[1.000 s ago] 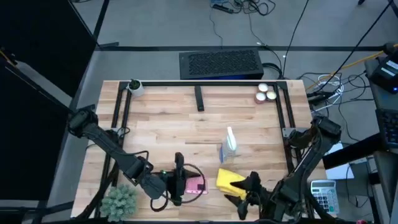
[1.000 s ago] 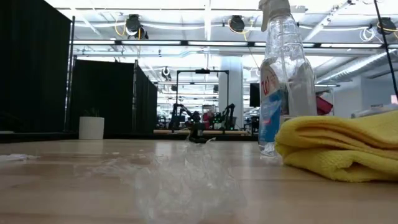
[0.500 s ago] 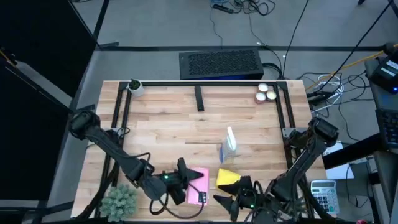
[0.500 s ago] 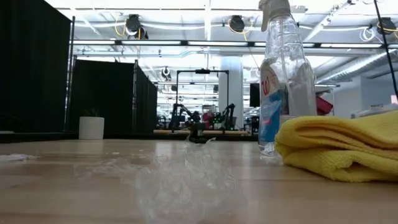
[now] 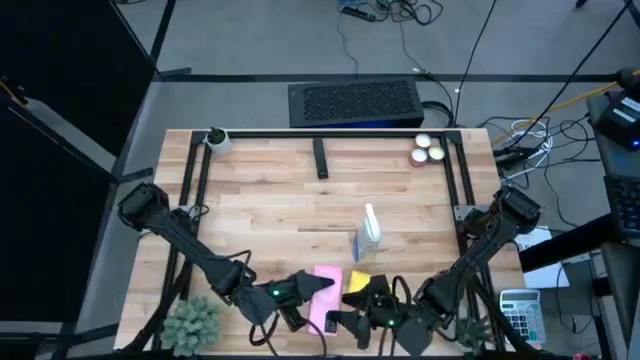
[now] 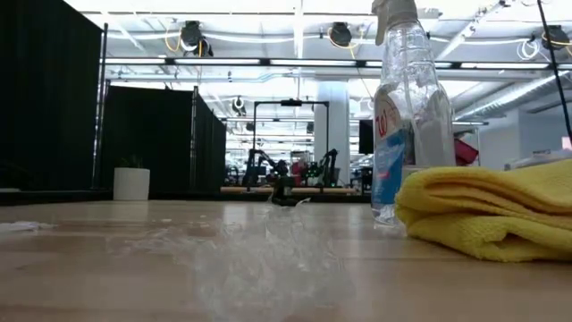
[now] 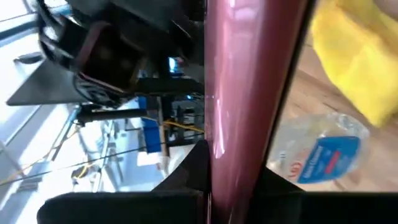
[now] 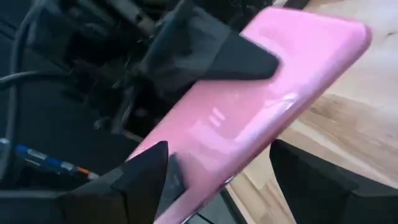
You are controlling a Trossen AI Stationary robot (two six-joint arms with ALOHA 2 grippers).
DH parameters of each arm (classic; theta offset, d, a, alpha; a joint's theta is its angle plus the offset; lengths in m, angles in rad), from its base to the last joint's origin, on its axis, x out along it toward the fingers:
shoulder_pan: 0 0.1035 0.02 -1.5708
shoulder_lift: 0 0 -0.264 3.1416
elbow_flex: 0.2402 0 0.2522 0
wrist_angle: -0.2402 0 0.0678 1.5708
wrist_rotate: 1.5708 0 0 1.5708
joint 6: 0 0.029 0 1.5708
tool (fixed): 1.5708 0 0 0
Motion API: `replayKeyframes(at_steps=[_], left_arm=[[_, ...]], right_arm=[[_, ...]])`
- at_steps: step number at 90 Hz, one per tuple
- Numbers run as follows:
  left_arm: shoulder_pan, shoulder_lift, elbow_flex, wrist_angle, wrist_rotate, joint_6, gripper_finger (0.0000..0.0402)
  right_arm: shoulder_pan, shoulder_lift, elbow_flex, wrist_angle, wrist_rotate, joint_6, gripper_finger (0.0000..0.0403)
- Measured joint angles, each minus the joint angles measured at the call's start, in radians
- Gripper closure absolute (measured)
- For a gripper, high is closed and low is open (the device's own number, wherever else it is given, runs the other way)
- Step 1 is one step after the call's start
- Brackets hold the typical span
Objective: Apply microfiber cloth
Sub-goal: Spray the back of the pink cellphone using the white spray bottle
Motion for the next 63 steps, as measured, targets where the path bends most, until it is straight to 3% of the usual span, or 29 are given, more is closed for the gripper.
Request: replayKeyframes(at_steps=[22,51,63], left_arm=[[0.0,0.0,0.0,0.028,-0.007,0.047,0.0393],[-0.016,-0.005,0.002,0.045,-0.009,0.088,0.0364],[-0.034,-0.003,0.002,0.052,-0.036,0.101,0.0331]], right_arm=[[-0.047,0.0,0.0,0.059,-0.095,-0.118,0.0156],[-0.051,-0.003,0.003,0.097,-0.147,-0.155,0.0333],[-0.044,-0.003,0.003,0.074,-0.148,-0.187,0.0342]])
